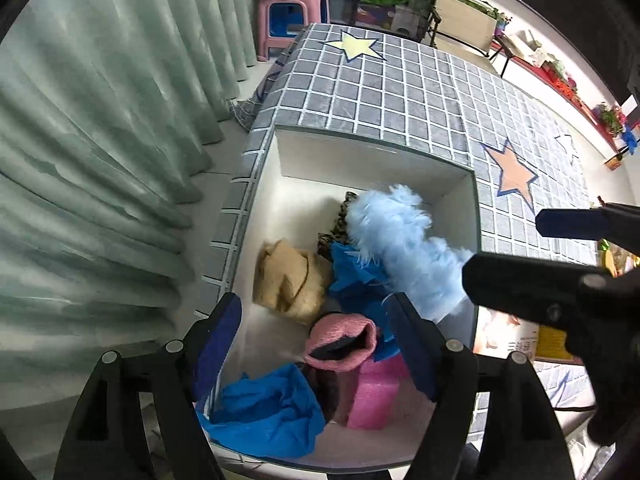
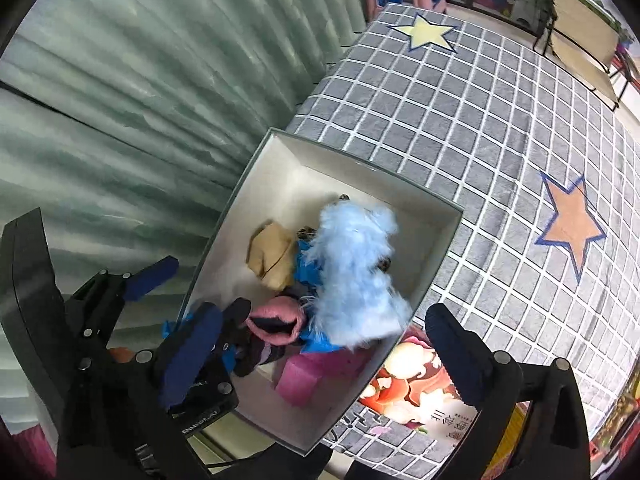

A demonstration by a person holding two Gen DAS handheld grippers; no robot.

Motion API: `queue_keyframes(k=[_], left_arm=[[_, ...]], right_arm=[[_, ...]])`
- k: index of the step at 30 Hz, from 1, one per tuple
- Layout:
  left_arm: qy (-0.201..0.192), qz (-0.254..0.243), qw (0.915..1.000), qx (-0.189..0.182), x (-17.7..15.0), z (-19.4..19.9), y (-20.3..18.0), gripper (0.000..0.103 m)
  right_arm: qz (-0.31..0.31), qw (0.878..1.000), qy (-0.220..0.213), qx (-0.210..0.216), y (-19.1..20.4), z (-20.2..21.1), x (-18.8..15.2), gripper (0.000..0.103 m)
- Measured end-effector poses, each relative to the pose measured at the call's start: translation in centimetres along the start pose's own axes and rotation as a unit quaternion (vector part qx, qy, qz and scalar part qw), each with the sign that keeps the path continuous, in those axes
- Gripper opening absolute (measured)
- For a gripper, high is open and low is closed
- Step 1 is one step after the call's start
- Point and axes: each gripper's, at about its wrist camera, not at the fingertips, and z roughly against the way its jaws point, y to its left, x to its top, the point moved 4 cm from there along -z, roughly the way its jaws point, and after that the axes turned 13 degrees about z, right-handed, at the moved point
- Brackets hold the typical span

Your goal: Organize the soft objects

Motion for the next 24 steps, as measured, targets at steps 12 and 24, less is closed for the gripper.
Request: queue_keyframes(k=[12,24], left_arm=[[0.003,0.008,1.0000,0.002,-0.9,0.5,0.3,0.079],[0.006,-0.001,0.9999,0.013,-2.4,0.9,0.7,0.079]], right_arm=[[-0.005,0.998,0.023,-0.056,-0.2,0.5,-1.3,0.102],[0.013,0.995,0.041,-0.093,0.4,0.2,-2.8,0.102]])
